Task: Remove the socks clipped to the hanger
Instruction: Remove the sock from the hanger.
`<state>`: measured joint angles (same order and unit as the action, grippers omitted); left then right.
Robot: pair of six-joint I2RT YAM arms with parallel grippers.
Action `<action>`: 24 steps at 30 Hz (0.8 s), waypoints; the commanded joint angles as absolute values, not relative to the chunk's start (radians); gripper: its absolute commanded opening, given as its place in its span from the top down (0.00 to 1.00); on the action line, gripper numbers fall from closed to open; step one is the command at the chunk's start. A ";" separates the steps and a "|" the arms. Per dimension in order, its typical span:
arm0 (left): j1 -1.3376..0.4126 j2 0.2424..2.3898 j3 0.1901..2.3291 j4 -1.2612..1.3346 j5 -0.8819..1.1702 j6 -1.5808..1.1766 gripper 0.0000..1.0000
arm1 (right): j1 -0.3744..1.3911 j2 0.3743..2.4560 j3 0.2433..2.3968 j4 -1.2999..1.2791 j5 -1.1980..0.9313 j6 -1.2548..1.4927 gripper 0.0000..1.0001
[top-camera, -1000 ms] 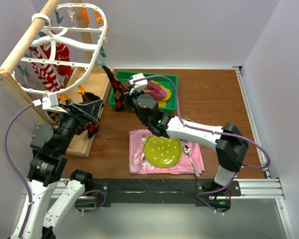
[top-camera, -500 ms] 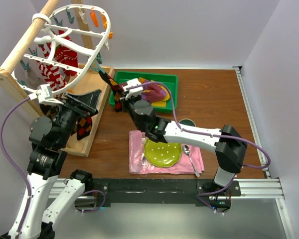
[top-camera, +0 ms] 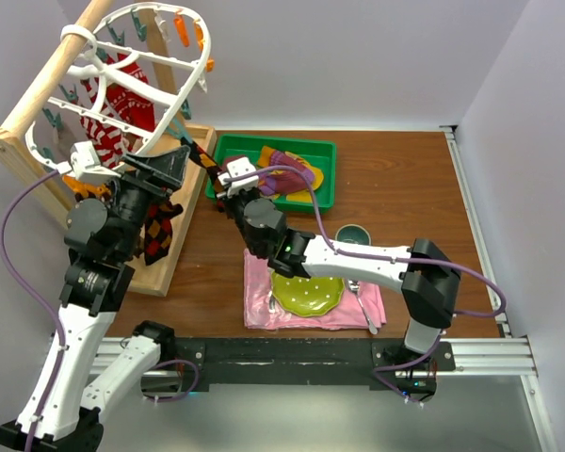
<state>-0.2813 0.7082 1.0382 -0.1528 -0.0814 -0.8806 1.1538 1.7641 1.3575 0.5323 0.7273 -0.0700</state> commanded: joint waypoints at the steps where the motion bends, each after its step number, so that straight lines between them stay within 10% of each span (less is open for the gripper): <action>1: -0.276 0.721 1.086 -0.083 -0.144 -0.899 0.21 | 1.172 1.769 1.404 0.620 0.788 -0.130 1.00; 24: -0.276 0.796 1.069 -0.020 -0.264 -0.868 0.38 | 1.233 1.809 1.440 0.664 0.824 -0.236 1.00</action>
<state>-0.2813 0.7864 1.0550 -0.0883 -0.2058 -0.8799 1.2194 1.8008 1.3907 0.5949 0.7956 -0.2077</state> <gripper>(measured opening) 0.642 0.019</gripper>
